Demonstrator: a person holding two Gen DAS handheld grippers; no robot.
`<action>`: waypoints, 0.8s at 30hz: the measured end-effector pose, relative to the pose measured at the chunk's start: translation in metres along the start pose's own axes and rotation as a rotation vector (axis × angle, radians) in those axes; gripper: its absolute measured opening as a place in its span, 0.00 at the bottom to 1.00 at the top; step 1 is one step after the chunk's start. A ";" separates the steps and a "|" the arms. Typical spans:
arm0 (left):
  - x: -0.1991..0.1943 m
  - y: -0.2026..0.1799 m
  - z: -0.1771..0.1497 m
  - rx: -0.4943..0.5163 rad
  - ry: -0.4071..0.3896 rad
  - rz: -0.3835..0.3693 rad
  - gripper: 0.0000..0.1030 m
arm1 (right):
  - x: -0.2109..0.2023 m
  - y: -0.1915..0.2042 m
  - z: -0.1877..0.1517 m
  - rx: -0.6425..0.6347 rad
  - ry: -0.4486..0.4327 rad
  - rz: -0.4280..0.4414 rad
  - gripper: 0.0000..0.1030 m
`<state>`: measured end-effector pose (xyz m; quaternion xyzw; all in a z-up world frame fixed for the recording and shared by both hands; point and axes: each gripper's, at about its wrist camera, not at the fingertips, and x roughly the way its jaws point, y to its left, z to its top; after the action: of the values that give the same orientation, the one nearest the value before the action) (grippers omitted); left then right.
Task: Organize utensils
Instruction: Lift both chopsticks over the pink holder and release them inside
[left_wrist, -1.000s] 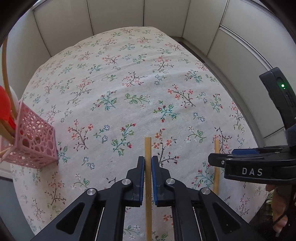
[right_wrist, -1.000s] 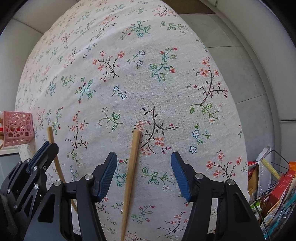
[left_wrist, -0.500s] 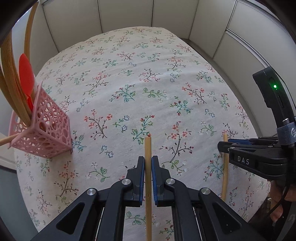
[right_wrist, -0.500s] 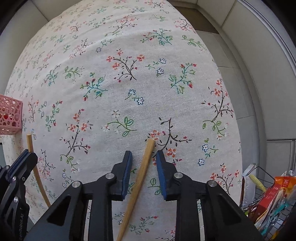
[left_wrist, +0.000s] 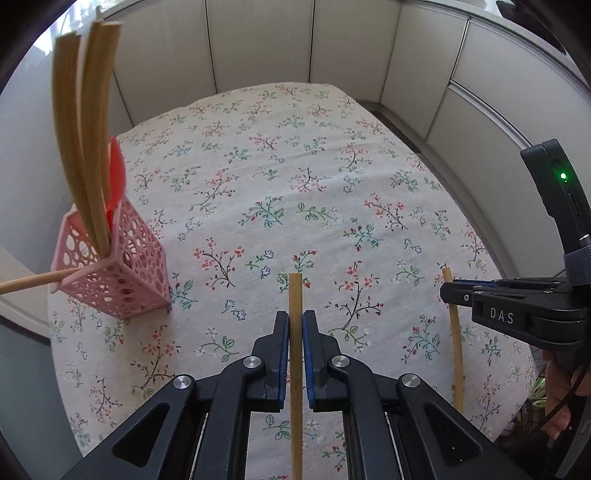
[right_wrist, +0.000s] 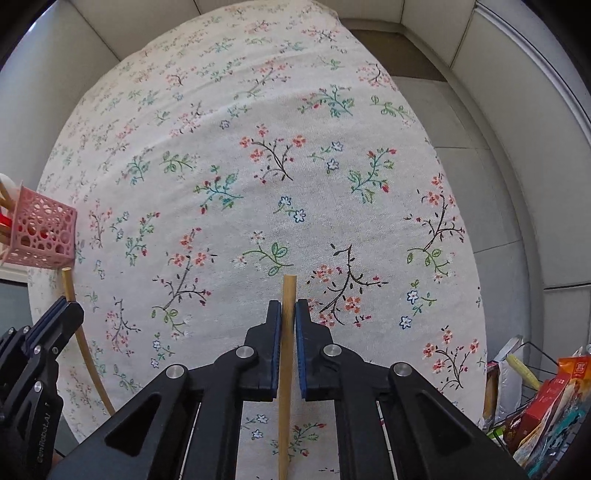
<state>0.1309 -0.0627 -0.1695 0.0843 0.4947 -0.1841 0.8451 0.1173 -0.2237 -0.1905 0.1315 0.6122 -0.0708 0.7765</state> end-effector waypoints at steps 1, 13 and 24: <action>-0.006 0.002 0.000 -0.003 -0.016 0.001 0.07 | -0.007 0.002 -0.002 -0.002 -0.018 0.006 0.07; -0.089 0.008 0.001 -0.019 -0.248 -0.004 0.07 | -0.086 0.016 -0.012 -0.066 -0.263 0.091 0.07; -0.160 0.016 0.002 -0.050 -0.467 0.004 0.07 | -0.154 0.031 -0.025 -0.099 -0.494 0.168 0.07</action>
<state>0.0678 -0.0119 -0.0308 0.0192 0.2903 -0.1846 0.9388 0.0653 -0.1948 -0.0434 0.1226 0.3939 -0.0061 0.9109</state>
